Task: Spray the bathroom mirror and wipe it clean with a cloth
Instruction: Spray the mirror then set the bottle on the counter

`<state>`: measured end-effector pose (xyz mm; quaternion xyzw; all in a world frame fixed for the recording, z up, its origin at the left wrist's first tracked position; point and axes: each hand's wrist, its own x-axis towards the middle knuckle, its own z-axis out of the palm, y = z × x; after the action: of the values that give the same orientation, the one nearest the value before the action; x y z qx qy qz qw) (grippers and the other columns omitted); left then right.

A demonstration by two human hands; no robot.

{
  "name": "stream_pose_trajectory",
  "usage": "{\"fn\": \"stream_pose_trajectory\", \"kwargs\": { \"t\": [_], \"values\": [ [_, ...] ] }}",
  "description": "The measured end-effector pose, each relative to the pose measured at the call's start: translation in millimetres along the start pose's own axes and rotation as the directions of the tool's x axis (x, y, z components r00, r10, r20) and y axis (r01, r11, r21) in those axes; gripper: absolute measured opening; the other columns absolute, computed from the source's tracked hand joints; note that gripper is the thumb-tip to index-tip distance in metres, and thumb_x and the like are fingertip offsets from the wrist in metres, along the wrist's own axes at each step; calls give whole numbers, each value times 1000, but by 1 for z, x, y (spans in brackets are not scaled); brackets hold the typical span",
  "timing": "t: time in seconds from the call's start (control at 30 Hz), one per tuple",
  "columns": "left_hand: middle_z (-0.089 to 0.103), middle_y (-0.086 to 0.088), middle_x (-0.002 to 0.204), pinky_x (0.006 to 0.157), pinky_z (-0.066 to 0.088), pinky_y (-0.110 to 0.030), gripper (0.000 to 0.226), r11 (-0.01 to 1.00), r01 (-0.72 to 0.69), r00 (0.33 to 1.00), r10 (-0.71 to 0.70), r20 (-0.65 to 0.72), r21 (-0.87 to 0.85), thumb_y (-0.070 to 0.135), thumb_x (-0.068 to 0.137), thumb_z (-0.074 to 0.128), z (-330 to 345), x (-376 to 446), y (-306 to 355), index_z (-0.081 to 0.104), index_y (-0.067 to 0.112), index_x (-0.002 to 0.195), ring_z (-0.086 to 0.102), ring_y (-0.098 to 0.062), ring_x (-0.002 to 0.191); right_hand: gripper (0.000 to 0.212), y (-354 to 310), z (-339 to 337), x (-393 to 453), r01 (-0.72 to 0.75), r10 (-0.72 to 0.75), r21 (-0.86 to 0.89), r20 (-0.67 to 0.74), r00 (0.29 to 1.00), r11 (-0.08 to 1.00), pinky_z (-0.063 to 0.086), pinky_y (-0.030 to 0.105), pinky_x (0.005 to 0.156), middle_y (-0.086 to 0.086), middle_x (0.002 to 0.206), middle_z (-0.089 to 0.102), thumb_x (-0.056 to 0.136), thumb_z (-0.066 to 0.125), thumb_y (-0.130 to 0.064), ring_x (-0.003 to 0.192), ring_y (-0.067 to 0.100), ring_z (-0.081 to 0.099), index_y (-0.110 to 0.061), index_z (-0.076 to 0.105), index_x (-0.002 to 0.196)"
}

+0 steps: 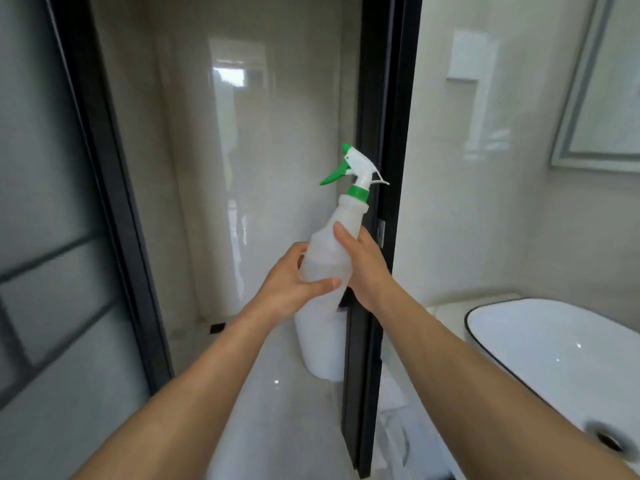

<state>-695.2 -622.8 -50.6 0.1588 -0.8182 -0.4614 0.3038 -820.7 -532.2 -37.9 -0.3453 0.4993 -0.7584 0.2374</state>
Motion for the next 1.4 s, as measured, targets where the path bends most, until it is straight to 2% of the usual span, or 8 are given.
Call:
{"fn": "stream_pose_trajectory", "kwargs": {
  "t": [0.4, 0.53, 0.77, 1.0, 1.07, 1.2, 1.3, 1.4],
  "values": [
    [67, 11, 112, 87, 59, -40, 66, 978, -165, 972, 184, 146, -130, 43, 64, 88, 3, 112, 300, 53, 32, 120, 68, -8, 100, 44, -325, -36, 34, 123, -156, -241, -121, 980, 963, 58, 53, 90, 9, 115, 71, 87, 69, -48, 101, 27, 72, -25, 58, 124],
    [68, 9, 110, 85, 60, -42, 71, 963, -221, 954, 246, 171, -156, 52, 58, 87, 17, 125, 351, 54, 33, 118, 70, -10, 98, 42, -383, -52, 28, 162, -212, -295, -146, 966, 942, 58, 51, 90, 7, 115, 71, 91, 66, -46, 101, 26, 72, -25, 56, 126],
    [73, 9, 106, 86, 60, -39, 55, 914, -238, 932, 310, 189, -328, 37, 70, 87, 57, 124, 403, 59, 29, 116, 71, -7, 94, 51, -440, -84, 7, 189, -283, -395, -195, 939, 899, 56, 54, 93, 11, 112, 74, 82, 72, -47, 100, 30, 73, -16, 62, 121],
    [73, 6, 110, 91, 57, -46, 68, 846, -218, 902, 365, 230, -487, 47, 59, 88, 116, 141, 427, 60, 25, 117, 71, -14, 100, 40, -477, -130, -3, 167, -360, -534, -279, 890, 829, 58, 48, 89, 10, 103, 76, 88, 70, -44, 95, 30, 74, -13, 66, 112],
    [73, 6, 110, 91, 57, -47, 69, 825, -221, 878, 400, 262, -519, 49, 59, 86, 135, 153, 431, 61, 25, 118, 71, -14, 100, 33, -485, -145, -1, 162, -397, -571, -315, 862, 805, 60, 44, 84, 6, 97, 76, 90, 68, -43, 92, 29, 74, -15, 68, 106],
    [74, 8, 110, 91, 58, -44, 63, 771, -220, 800, 493, 341, -597, 48, 66, 84, 176, 186, 431, 62, 27, 120, 71, -11, 100, 50, -493, -179, 8, 133, -477, -665, -368, 798, 735, 59, 47, 88, 10, 105, 76, 82, 71, -53, 95, 29, 74, -13, 68, 113],
    [74, 6, 111, 88, 58, -38, 53, 730, -215, 722, 566, 398, -649, 39, 75, 83, 208, 212, 431, 61, 25, 122, 71, -11, 100, 39, -492, -203, 14, 97, -555, -728, -421, 718, 678, 60, 38, 81, 5, 100, 76, 90, 68, -47, 91, 23, 74, -13, 68, 108],
    [73, 11, 111, 82, 56, -24, 40, 715, -199, 574, 639, 511, -671, 39, 87, 73, 231, 243, 437, 61, 26, 122, 70, -5, 100, 39, -489, -224, 20, 81, -634, -757, -477, 609, 648, 58, 47, 85, 8, 96, 74, 89, 67, -50, 90, 25, 72, -14, 66, 104]
  ]
}}
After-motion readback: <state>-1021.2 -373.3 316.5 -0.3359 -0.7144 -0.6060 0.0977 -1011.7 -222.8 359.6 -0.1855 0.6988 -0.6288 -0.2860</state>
